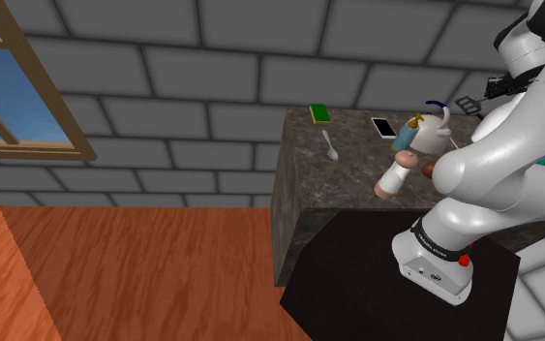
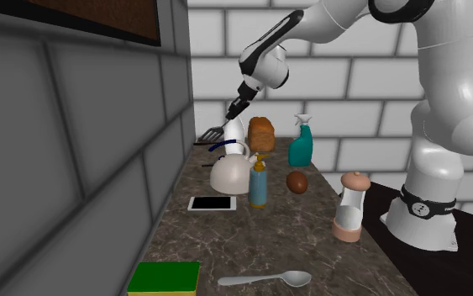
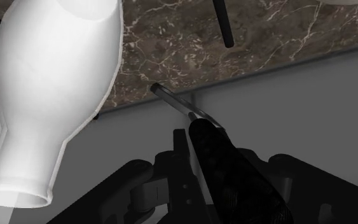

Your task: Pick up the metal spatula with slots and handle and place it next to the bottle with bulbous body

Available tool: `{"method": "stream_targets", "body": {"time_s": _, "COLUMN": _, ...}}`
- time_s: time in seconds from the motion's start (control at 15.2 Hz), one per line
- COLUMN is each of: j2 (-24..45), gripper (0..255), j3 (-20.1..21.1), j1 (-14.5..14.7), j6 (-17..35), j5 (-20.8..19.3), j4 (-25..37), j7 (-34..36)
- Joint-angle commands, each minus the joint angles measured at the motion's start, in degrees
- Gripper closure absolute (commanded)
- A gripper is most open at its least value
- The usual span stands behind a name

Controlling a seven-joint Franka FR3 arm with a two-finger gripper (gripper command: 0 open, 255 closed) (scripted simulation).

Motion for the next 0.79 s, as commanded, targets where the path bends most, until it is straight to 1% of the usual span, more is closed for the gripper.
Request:
{"method": "stream_targets", "body": {"time_s": 0.0, "j2": 1.0, "gripper": 255, "j3": 0.9, "j1": -0.6, "j6": 0.8, "j5": 2.0, "j4": 0.0, "j7": -1.7}}
{"method": "stream_targets", "body": {"time_s": 0.73, "j2": 6.5, "gripper": 255, "j3": 6.8, "j1": -5.0, "j6": 4.9, "j5": 13.5, "j4": 0.5, "j7": -12.6}}
